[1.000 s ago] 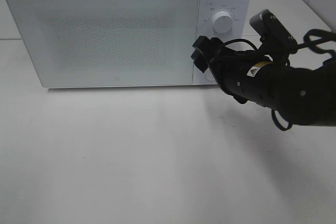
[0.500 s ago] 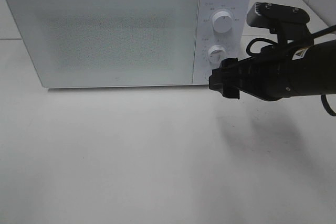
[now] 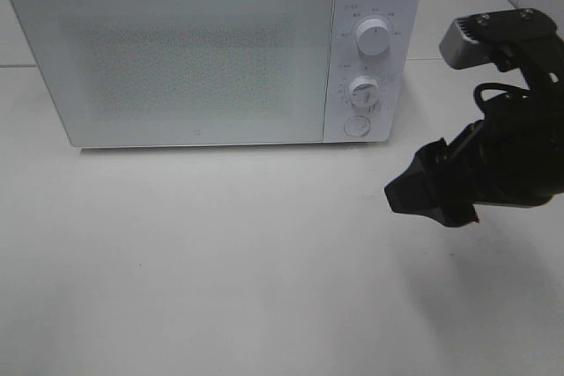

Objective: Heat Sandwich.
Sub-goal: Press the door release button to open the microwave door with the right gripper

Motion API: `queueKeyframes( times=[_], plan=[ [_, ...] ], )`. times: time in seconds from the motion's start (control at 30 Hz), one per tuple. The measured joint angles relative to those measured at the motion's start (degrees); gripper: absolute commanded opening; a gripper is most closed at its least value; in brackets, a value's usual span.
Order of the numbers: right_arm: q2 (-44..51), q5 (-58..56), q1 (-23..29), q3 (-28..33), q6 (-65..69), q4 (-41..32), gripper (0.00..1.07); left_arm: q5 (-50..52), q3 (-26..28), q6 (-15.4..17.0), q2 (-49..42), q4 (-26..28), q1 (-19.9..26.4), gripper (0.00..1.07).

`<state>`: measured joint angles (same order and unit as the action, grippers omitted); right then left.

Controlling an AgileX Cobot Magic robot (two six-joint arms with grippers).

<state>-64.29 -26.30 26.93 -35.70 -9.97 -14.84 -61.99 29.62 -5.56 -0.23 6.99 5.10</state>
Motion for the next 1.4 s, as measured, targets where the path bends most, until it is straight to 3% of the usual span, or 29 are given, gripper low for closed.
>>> queueKeyframes(
  times=[0.57,0.9,1.03,1.27,1.4],
  plan=[
    [20.5,-22.6,0.0,0.0,2.3,2.2,0.76,0.0,0.0,0.0,0.0,0.0,0.0,0.98],
    [35.3,-29.8,0.0,0.0,8.4,8.9,0.76,0.0,0.0,0.0,0.0,0.0,0.0,0.98],
    [40.0,-32.7,-1.4,0.0,11.5,11.8,0.76,0.0,0.0,0.0,0.0,0.0,0.0,0.98],
    [48.1,-34.1,-10.1,1.8,12.3,14.3,0.76,0.0,0.0,0.0,0.0,0.0,0.0,0.98],
    [51.9,-34.1,-12.4,3.6,12.3,14.5,0.76,0.0,0.0,0.0,0.0,0.0,0.0,0.98]
  ],
)
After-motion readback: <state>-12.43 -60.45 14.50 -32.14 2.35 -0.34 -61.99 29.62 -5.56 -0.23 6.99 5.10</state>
